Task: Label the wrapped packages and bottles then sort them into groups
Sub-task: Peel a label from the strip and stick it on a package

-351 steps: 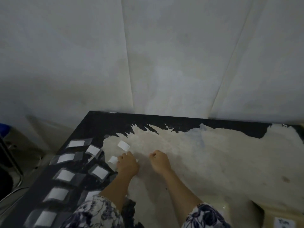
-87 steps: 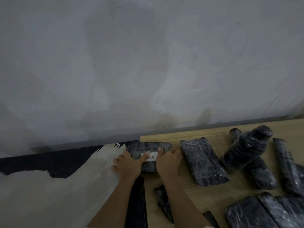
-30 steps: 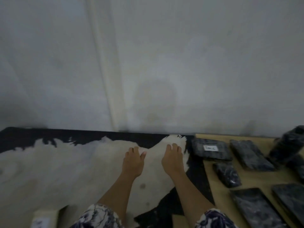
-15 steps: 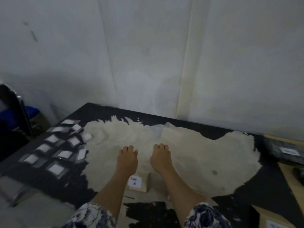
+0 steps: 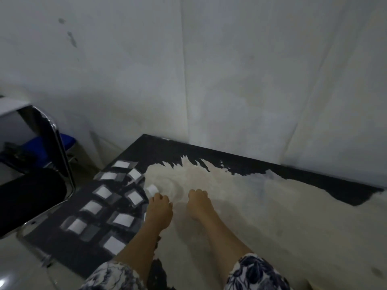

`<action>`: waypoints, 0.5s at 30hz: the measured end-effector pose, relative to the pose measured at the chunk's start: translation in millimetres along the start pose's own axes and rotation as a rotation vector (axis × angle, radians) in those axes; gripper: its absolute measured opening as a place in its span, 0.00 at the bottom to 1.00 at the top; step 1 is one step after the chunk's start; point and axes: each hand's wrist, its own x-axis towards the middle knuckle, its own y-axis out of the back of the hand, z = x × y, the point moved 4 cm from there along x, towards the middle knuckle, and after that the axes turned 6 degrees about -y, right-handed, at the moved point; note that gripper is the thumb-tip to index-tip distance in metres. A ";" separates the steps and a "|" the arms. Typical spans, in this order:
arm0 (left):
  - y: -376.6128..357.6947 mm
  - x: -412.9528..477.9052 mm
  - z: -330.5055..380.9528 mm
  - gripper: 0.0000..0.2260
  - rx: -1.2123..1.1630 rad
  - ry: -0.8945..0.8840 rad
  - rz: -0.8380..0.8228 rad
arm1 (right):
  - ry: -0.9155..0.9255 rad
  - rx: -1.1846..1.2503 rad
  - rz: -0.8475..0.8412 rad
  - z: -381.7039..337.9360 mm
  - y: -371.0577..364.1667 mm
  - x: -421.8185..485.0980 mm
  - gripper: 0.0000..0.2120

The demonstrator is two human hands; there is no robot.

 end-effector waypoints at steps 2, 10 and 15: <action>4.8 12.9 -17.9 0.17 -0.012 -0.002 -0.014 | 0.007 0.023 -0.011 -18.7 -7.7 13.4 0.15; 1.5 49.1 -73.5 0.15 0.042 -0.016 -0.018 | -0.024 0.063 0.013 -69.3 -41.8 40.9 0.13; 4.4 65.8 -95.6 0.14 0.139 -0.175 -0.059 | -0.172 0.084 0.184 -83.7 -51.7 53.2 0.12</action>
